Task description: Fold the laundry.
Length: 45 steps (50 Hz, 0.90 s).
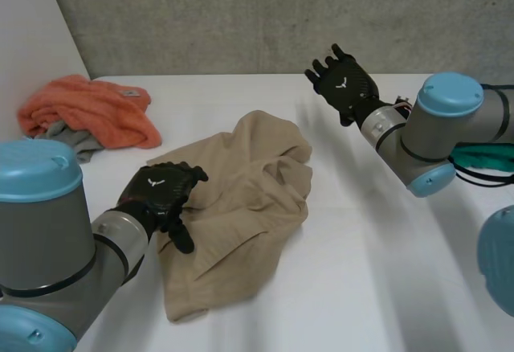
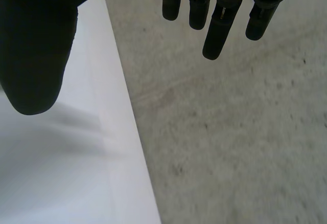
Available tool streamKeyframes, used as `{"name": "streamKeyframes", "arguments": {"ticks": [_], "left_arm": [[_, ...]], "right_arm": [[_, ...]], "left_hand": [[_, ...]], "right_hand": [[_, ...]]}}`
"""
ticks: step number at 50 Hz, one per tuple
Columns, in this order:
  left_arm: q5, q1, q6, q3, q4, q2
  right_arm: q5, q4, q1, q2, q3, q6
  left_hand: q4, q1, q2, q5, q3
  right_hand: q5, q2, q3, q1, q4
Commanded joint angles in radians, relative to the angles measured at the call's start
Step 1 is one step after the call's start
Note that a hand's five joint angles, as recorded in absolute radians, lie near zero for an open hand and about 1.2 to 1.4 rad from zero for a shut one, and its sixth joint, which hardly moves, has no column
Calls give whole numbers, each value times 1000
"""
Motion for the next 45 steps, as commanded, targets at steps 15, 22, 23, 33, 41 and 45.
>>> {"name": "streamKeyframes", "arguments": {"ticks": [15, 22, 23, 33, 41, 45], "left_arm": [[-17, -29, 213, 205, 41, -342], [-190, 46, 264, 338, 181, -253], [-207, 60, 291, 378, 216, -218], [6, 41, 351, 691, 375, -215], [198, -118, 220, 818, 339, -343], [327, -195, 161, 814, 307, -425]], "right_arm": [[228, 167, -2, -400, 588, 167], [228, 133, -11, -437, 680, 195], [228, 128, -10, -444, 700, 206], [231, 90, -2, -499, 786, 262], [236, 61, -42, -524, 821, 304], [239, 56, -74, -524, 820, 307]], "left_hand": [[792, 786, 782, 796, 783], [1111, 1104, 1100, 1115, 1101], [1111, 1104, 1100, 1115, 1101], [1111, 1104, 1100, 1115, 1101], [1111, 1104, 1100, 1115, 1101], [1111, 1104, 1100, 1115, 1101]], "right_hand": [[-48, -32, -308, -45, -30], [169, 185, -91, 172, 188], [161, 176, -100, 163, 179], [111, 126, -150, 113, 129], [84, 100, -176, 87, 102], [81, 97, -179, 84, 99]]}}
